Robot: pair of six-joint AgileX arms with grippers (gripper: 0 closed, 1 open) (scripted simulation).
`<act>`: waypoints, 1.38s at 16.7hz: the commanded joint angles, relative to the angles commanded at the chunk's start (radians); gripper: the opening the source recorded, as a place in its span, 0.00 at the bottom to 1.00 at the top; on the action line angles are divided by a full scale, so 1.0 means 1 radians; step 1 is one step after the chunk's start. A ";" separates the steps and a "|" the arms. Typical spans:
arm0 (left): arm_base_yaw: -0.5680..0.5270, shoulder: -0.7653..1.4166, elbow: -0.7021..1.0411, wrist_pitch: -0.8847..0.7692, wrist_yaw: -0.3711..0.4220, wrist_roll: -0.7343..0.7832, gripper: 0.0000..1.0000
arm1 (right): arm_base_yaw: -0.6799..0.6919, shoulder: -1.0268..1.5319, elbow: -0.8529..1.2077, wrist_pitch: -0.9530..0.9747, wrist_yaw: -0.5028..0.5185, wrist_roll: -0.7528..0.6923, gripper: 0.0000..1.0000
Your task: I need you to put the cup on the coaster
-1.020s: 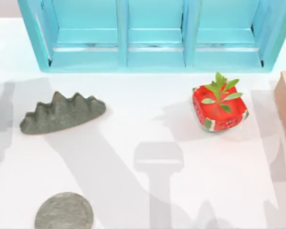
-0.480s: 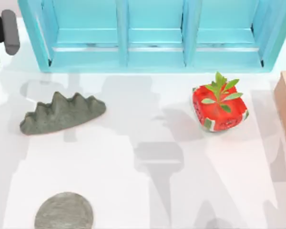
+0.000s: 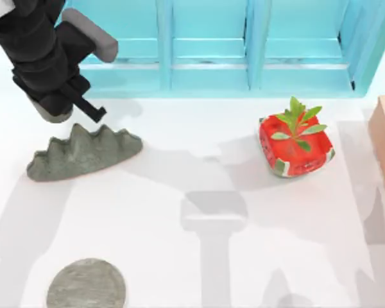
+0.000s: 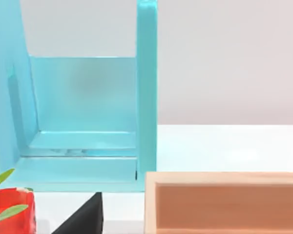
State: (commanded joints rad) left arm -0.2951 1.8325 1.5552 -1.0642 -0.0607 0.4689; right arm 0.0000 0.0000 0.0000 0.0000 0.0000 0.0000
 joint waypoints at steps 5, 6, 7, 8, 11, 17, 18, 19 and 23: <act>-0.189 -0.125 -0.248 -0.043 0.051 -0.564 0.00 | 0.000 0.000 0.000 0.000 0.000 0.000 1.00; -0.222 -0.151 -0.299 -0.046 0.060 -0.662 0.00 | 0.000 0.000 0.000 0.000 0.000 0.000 1.00; -0.253 -0.179 -0.347 -0.047 0.068 -0.753 0.00 | 0.000 0.000 0.000 0.000 0.000 0.000 1.00; -0.281 -0.207 -0.392 -0.046 0.075 -0.836 0.00 | 0.000 0.000 0.000 0.000 0.000 0.000 1.00; -0.347 -0.292 -0.496 -0.035 0.085 -1.023 0.00 | 0.000 0.000 0.000 0.000 0.000 0.000 1.00; -0.399 -0.389 -0.566 -0.015 0.086 -1.145 0.00 | 0.000 0.000 0.000 0.000 0.000 0.000 1.00; -0.399 -0.389 -0.566 -0.015 0.086 -1.145 0.00 | 0.000 0.000 0.000 0.000 0.000 0.000 1.00; -0.399 -0.389 -0.566 -0.015 0.086 -1.145 0.00 | 0.000 0.000 0.000 0.000 0.000 0.000 1.00; -0.390 -0.379 -0.580 0.000 0.086 -1.139 0.00 | 0.000 0.000 0.000 0.000 0.000 0.000 1.00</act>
State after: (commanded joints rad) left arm -0.6856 1.4534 0.9749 -1.0646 0.0249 -0.6696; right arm 0.0000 0.0000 0.0000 0.0000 0.0000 0.0000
